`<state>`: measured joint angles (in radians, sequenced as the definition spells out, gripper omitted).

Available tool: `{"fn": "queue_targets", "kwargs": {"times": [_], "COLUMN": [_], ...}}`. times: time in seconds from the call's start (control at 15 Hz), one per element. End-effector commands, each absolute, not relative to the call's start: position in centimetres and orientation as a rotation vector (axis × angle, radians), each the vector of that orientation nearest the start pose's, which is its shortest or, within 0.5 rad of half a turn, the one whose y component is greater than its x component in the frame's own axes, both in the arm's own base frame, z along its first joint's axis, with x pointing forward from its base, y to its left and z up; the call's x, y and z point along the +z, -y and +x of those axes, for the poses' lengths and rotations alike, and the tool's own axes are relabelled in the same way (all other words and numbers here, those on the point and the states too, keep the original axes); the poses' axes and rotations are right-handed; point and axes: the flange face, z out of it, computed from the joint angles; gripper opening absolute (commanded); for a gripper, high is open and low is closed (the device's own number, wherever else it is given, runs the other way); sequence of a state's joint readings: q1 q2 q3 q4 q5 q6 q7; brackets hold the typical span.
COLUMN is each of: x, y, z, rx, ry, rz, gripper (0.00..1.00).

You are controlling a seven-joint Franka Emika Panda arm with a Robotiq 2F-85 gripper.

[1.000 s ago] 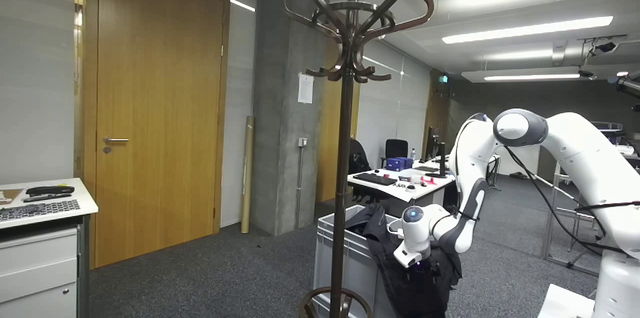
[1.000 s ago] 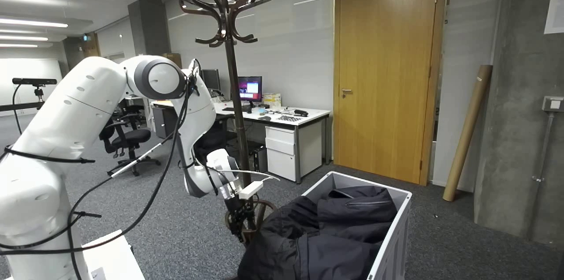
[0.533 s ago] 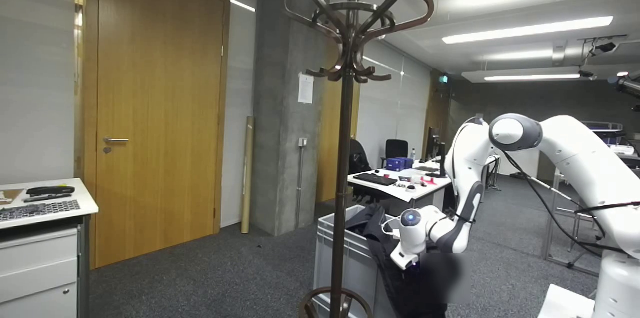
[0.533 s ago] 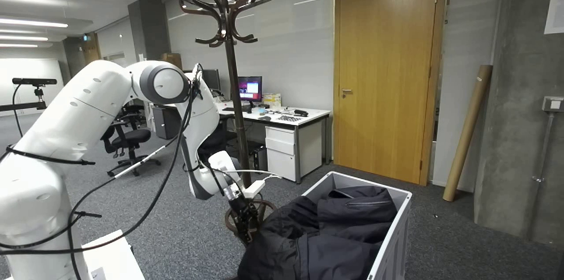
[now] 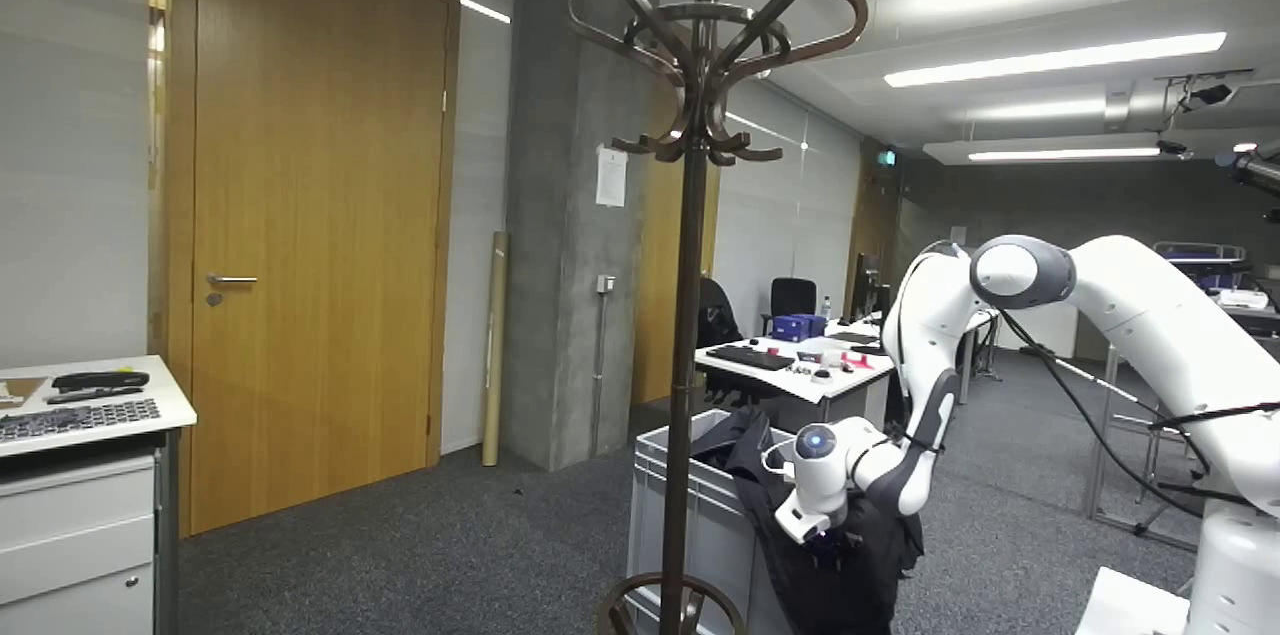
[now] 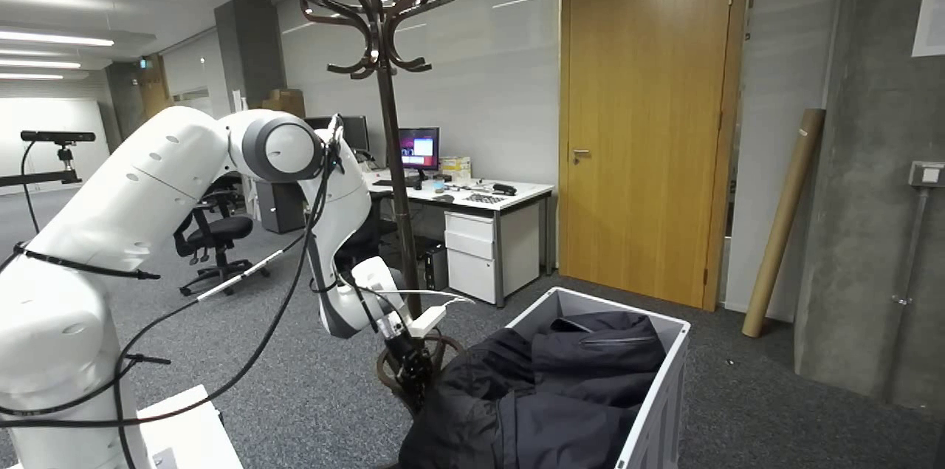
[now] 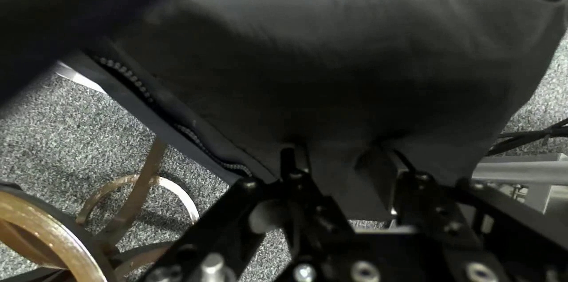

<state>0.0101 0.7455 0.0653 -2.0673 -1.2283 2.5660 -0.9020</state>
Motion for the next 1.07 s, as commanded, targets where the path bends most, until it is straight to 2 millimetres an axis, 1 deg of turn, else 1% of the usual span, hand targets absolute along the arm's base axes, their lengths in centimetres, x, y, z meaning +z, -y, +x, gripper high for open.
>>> {"fn": "queue_targets", "kwargs": {"times": [0.0,0.13,0.27,0.4,0.47,0.53,0.73,0.8,1.0], "x": [7.2,8.5,10.1,11.3,11.6,11.7,10.9,10.5,9.3], "y": [-5.3,-5.0,-4.6,-4.4,-4.4,-4.4,-5.1,-5.5,-6.8], "z": [54.1,54.8,55.4,55.9,56.1,56.0,55.1,54.5,52.2], "rx": [-0.430,-0.400,-0.353,-0.324,-0.311,-0.319,-0.350,-0.357,-0.379], "ry": [-2.265,-2.196,-2.124,-2.065,-2.031,-2.022,-2.054,-2.080,-2.177], "rz": [1.520,1.611,1.706,1.760,1.781,1.785,1.778,1.770,1.739], "gripper": [0.12,0.00,0.00,0.00,0.26,0.27,0.48,0.57,0.79]}}
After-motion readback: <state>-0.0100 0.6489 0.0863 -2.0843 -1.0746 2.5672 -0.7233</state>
